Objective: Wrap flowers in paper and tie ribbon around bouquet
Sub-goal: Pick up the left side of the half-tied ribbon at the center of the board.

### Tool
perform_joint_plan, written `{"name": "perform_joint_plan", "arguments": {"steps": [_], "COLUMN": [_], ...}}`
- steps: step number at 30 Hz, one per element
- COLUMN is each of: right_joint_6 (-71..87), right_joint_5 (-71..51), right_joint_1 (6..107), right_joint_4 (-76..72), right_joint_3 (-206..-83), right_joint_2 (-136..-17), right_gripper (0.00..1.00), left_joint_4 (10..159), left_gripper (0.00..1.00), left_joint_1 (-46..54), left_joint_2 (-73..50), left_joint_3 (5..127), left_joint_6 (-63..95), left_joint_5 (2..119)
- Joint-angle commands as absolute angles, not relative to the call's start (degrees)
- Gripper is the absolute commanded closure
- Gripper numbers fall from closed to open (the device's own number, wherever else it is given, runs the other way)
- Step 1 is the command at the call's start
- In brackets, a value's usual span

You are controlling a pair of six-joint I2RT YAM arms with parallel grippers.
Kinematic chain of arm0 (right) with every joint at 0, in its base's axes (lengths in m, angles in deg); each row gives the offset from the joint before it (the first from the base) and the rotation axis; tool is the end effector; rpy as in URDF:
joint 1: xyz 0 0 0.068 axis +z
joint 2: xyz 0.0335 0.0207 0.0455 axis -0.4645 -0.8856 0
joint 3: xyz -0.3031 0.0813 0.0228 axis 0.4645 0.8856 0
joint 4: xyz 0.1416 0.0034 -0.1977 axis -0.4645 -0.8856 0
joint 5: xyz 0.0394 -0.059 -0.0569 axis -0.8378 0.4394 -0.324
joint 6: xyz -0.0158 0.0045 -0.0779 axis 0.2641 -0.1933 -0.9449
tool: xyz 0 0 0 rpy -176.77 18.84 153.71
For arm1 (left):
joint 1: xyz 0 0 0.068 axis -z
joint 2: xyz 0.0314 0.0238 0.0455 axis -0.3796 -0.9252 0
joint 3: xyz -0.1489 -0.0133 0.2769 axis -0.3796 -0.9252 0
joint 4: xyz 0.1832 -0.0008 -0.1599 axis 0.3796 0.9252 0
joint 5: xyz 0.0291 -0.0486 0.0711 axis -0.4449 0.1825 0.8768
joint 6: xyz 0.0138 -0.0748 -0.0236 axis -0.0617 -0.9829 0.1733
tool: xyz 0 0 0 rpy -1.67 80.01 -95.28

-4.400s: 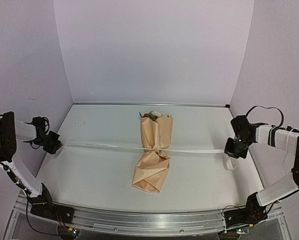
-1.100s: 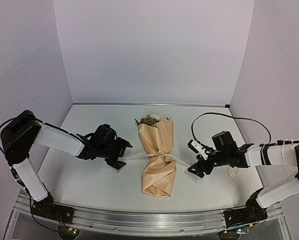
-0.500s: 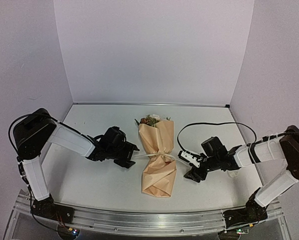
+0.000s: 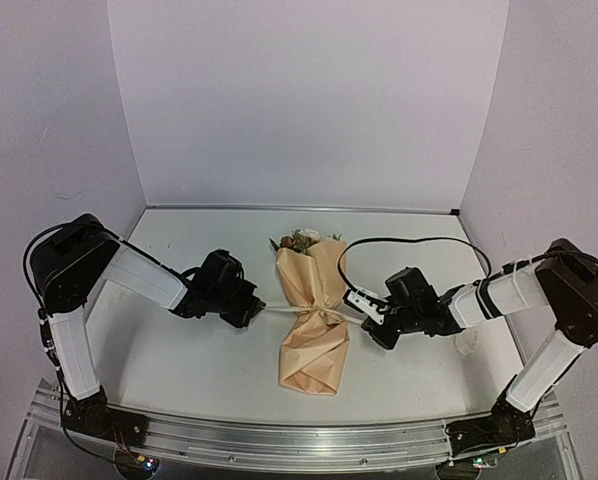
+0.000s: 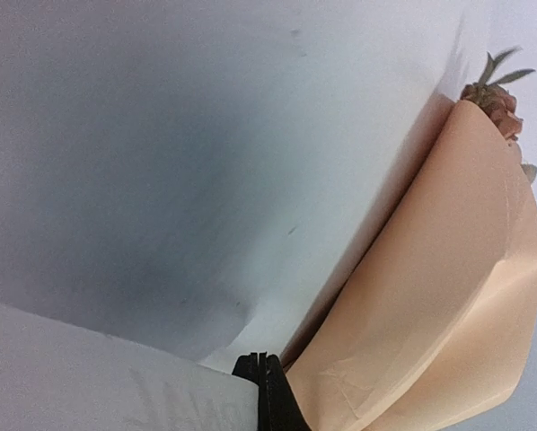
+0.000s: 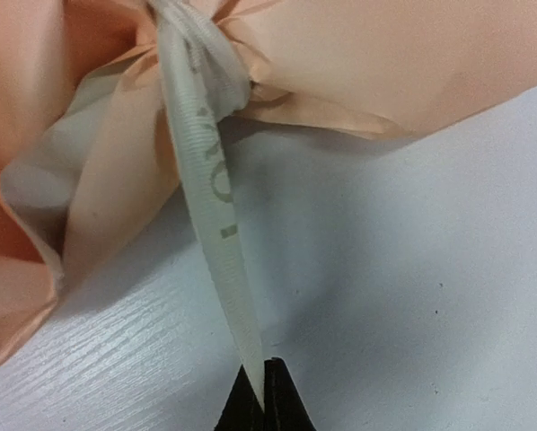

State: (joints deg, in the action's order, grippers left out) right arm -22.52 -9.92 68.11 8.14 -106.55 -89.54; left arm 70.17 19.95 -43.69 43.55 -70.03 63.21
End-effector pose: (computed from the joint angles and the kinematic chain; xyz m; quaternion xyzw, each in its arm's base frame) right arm 0.2346 0.2110 0.1650 -0.5119 0.7710 0.1111 0.3621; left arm 0.2850 -0.2680 0.1507 -0.4038 0.8168 -0.4000 0.0989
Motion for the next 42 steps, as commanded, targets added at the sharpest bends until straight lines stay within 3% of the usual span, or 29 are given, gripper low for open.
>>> {"name": "perform_joint_plan", "arguments": {"steps": [1, 7, 21, 31, 42], "right_joint_6": [-12.97, -2.62, 11.86, 10.8, 12.84], "right_joint_5": [-3.0, 3.5, 13.79, 7.09, -1.94], "right_joint_1": [68.28, 68.28, 65.67, 66.27, 71.2], "right_joint_4": [1.6, -9.75, -12.38, -15.47, -20.04], "right_joint_3": [-110.13, -111.83, -104.93, -106.88, -116.13], "right_joint_2": [-87.64, -85.01, -81.96, -81.0, -85.47], "right_gripper": [1.0, 1.0, 1.0, 1.0, 1.0], "left_joint_4": [72.93, 79.16, 81.21, 76.36, 75.27], "left_gripper": [1.0, 1.0, 1.0, 1.0, 1.0], "left_joint_1": [16.78, 12.86, 4.61, 3.26, 13.51], "left_joint_2": [-41.63, -38.68, -30.05, -28.27, -28.96], "left_joint_3": [43.55, 41.51, 30.81, 31.76, 44.45], "left_joint_6": [-57.45, -48.05, -42.68, -33.05, -13.31], "left_joint_5": [65.32, 67.24, 70.07, 67.2, 64.23]}}
